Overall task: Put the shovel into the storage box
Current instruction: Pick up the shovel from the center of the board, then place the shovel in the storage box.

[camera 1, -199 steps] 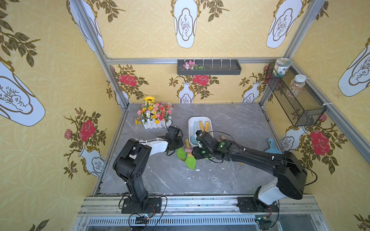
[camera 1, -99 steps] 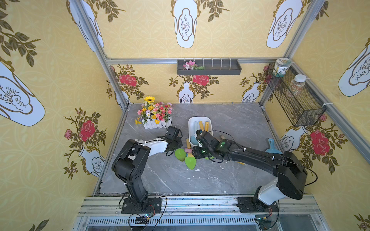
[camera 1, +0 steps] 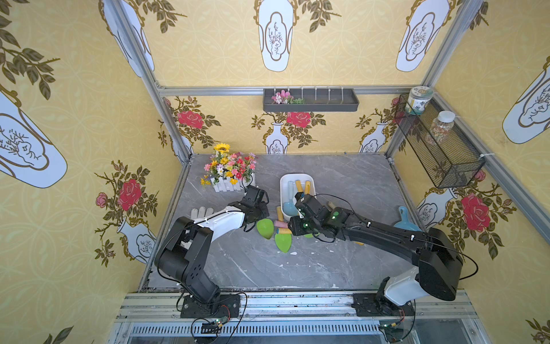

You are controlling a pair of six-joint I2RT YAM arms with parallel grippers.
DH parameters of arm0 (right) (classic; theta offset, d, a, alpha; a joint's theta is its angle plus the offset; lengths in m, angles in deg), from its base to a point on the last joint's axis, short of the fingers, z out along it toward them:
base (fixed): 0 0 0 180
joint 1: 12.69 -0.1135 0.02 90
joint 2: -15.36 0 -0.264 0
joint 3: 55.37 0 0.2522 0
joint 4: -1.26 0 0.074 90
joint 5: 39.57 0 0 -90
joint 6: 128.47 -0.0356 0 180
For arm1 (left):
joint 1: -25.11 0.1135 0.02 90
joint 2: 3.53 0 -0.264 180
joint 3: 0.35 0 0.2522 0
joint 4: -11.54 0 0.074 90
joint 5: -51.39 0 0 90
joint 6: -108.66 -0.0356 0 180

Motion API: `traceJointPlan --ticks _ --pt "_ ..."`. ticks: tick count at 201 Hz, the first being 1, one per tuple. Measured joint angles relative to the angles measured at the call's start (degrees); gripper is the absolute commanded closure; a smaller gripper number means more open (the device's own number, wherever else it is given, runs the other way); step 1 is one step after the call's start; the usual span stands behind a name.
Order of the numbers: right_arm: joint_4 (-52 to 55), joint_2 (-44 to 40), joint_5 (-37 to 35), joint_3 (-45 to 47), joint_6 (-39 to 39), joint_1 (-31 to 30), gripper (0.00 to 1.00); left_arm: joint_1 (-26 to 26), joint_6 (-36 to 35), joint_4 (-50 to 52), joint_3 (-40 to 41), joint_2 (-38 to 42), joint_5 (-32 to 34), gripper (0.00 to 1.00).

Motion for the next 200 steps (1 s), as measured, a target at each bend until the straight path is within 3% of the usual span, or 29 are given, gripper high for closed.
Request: traceJointPlan --ticks 103,200 --pt "0.09 -4.66 0.46 1.46 -0.04 3.15 0.51 -1.18 -2.6 5.77 -7.67 6.86 -2.32 0.99" --pt "1.51 -12.46 1.31 6.49 -1.55 6.25 0.5 -5.7 -4.79 6.84 -25.57 -6.36 -4.17 0.98"
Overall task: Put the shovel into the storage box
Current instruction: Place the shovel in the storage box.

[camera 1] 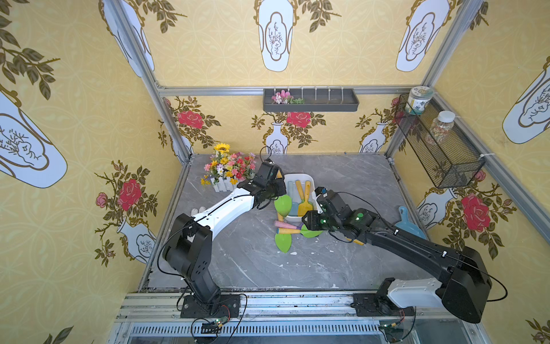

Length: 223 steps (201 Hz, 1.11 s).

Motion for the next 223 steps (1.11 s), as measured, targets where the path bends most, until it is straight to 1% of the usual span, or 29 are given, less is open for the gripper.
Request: traceJointPlan --ticks 56,111,162,204,223 --pt "1.31 -3.02 -0.09 1.99 -0.22 1.14 0.5 -1.05 -2.32 -0.13 -8.33 -8.35 -1.18 0.98" --pt "1.57 -3.98 -0.04 2.91 -0.42 1.99 0.49 -1.31 -5.29 -0.52 -12.31 -14.58 -1.18 0.98" --pt "1.62 -4.28 0.02 3.37 -0.42 3.02 0.49 -1.31 -7.34 -1.31 -13.49 -19.15 0.66 0.97" --pt "1.62 -3.72 0.24 2.97 -0.39 3.45 0.49 -1.31 -8.2 -2.23 -12.81 -20.92 3.26 0.96" --pt "1.64 -3.06 0.24 2.6 -0.39 3.5 0.49 -1.31 -8.35 -2.95 -12.09 -21.4 3.82 0.94"
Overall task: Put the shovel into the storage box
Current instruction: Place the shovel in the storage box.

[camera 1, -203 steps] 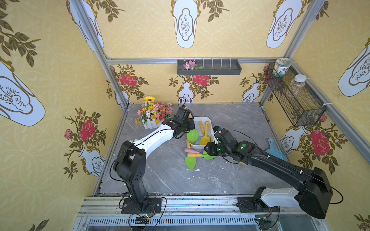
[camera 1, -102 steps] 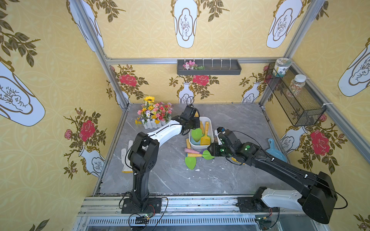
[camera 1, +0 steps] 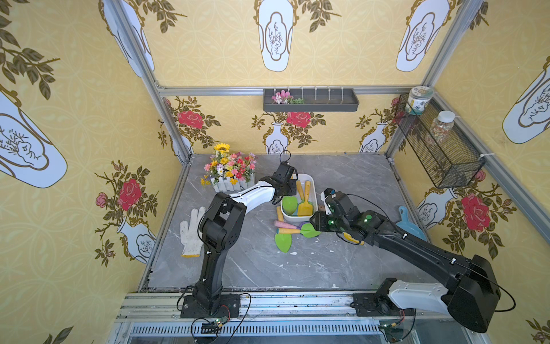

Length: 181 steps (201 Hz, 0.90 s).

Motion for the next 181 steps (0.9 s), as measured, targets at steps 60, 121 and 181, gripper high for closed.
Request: traceJointPlan --ticks 60,121,181 --pt "0.09 1.01 0.15 -0.85 0.04 0.11 0.49 -0.07 0.0 -1.2 0.5 -0.7 1.38 0.81" --pt "0.59 1.31 0.15 -0.96 0.09 0.11 0.49 -0.28 -0.02 -1.75 1.31 -0.57 2.71 0.65" --pt "1.68 0.94 0.07 -1.09 0.22 0.15 0.48 -0.68 0.28 -1.77 2.27 4.26 2.78 0.65"
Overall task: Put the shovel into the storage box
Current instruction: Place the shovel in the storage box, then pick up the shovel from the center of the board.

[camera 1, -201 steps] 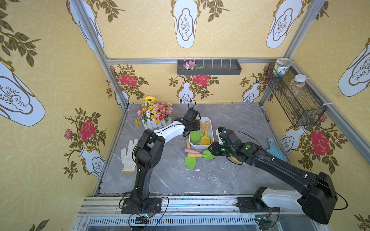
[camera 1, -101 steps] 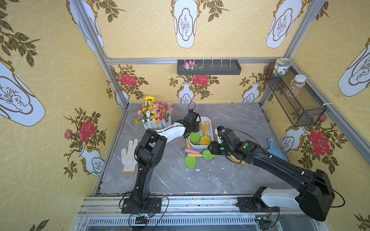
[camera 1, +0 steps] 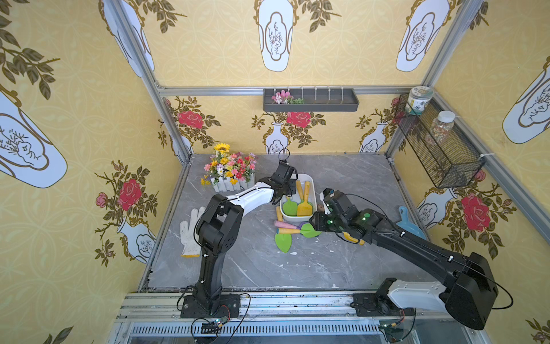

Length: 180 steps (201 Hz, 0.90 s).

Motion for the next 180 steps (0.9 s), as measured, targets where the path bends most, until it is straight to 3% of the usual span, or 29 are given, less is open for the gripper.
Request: traceJointPlan --ticks 64,180 --pt "0.07 0.09 -0.15 -1.05 0.02 0.28 0.46 -0.22 1.64 0.0 5.16 10.12 -5.03 0.63" --pt "2.82 2.64 -0.28 -3.43 0.24 1.62 0.46 -0.81 6.86 -0.07 23.8 29.07 -11.8 0.61"
